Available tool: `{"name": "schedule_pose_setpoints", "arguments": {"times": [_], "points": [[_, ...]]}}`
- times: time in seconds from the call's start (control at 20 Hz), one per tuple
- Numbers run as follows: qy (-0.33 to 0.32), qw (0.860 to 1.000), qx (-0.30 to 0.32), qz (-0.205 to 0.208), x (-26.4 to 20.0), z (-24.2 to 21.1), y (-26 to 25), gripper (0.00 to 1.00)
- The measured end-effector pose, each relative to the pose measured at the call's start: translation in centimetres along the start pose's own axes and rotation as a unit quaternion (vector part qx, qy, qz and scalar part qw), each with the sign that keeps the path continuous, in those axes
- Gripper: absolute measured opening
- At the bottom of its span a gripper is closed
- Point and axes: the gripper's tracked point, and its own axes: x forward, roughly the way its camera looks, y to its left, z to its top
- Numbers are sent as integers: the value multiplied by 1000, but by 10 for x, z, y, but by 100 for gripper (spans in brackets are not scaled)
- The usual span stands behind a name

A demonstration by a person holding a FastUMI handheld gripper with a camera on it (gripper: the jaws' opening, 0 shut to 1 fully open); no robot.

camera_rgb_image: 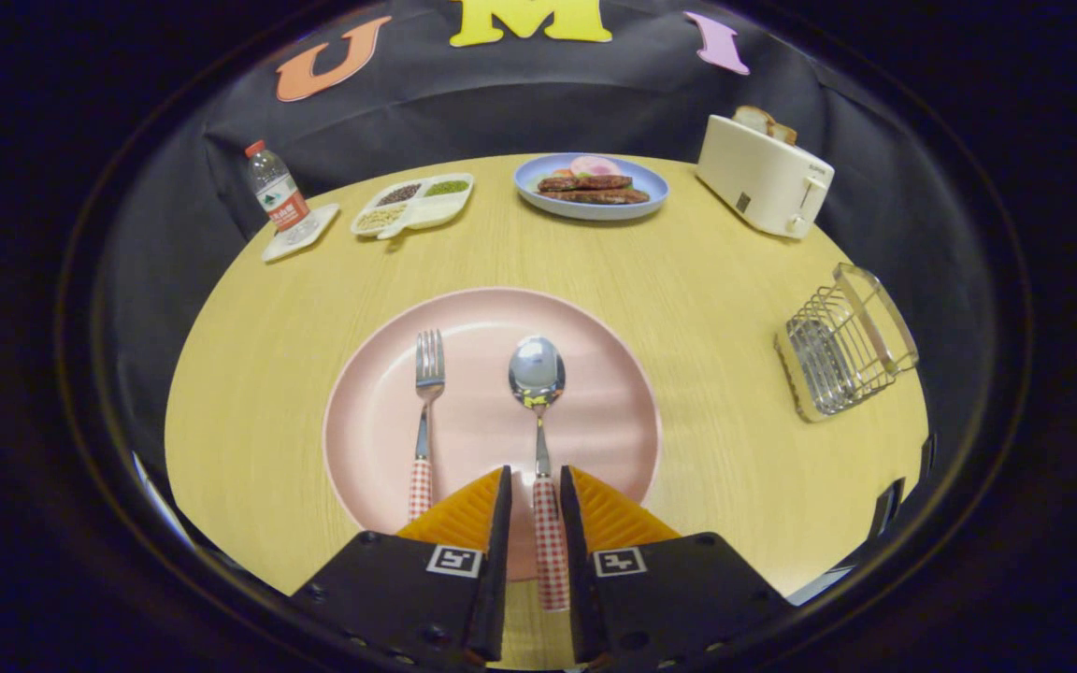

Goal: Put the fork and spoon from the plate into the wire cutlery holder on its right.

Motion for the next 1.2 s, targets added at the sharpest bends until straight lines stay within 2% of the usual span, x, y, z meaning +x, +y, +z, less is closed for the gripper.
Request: {"name": "schedule_pose_setpoints", "arguments": {"times": [0.15, 0.25, 0.3, 0.7, 0.85, 1.2], "points": [[7, 1000, 11, -6, -2, -1, -1, 10], [3, 1000, 12, -10, -7, 0, -1, 9], [1, 1000, 14, -11, -13, 2, -1, 6], [-7, 999, 13, 34, -74, 17, -21, 5], [-12, 999, 7, 47, -96, 30, -50, 5], [-3, 999, 8, 36, -124, 50, -140, 5]]}}
